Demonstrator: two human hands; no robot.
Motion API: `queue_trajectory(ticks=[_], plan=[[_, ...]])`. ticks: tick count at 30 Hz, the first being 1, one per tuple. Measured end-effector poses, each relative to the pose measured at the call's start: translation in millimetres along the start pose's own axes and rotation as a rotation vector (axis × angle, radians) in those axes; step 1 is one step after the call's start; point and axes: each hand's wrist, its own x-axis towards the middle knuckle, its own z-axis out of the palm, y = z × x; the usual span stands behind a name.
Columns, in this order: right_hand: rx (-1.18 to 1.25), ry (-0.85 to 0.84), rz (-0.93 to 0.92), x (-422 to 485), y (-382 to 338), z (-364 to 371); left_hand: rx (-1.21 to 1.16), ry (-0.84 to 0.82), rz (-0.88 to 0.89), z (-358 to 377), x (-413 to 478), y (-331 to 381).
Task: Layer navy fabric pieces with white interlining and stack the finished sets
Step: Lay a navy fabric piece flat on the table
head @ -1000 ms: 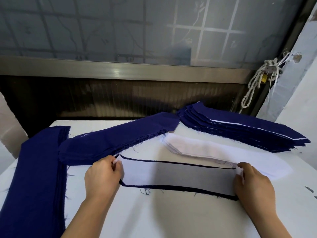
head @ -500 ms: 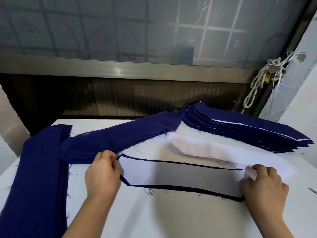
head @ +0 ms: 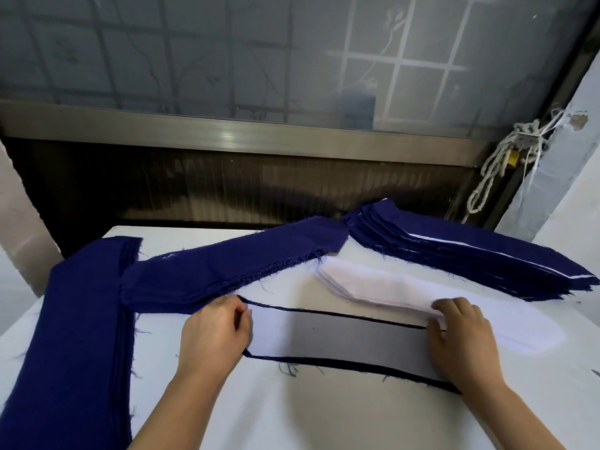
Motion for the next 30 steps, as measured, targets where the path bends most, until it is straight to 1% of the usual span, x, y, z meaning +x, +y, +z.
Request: queue_trajectory(ticks=[5,8,10,12,15,20,25,27,30], plan=[[0.145,-0.222,-0.209,52,-46,24,0.0,-0.015,-0.002,-1,-1,-2],[0.186,-0.335,-0.223,77,-68,35,0.004,-0.018,-0.002,0,0,-2],[0.128,-0.375,-0.249,87,-76,42,0.001,-0.019,0.001,0,0,-2],[0.061,-0.395,-0.282,92,-80,47,-0.008,-0.02,-0.002,0,0,-3],[0.026,-0.43,-0.274,95,-81,52,-0.007,-0.027,-0.011,1,0,-3],[0.137,-0.484,-0.165,96,-72,53,-0.003,-0.031,-0.011,2,1,-4],[0.201,-0.497,-0.147,94,-70,52,-0.005,-0.024,-0.007,3,2,-4],[0.167,-0.503,-0.2,93,-72,51,-0.005,-0.021,-0.004,4,2,-3],[-0.039,-0.494,-0.351,94,-76,49,-0.005,-0.019,0.0,4,1,-4]])
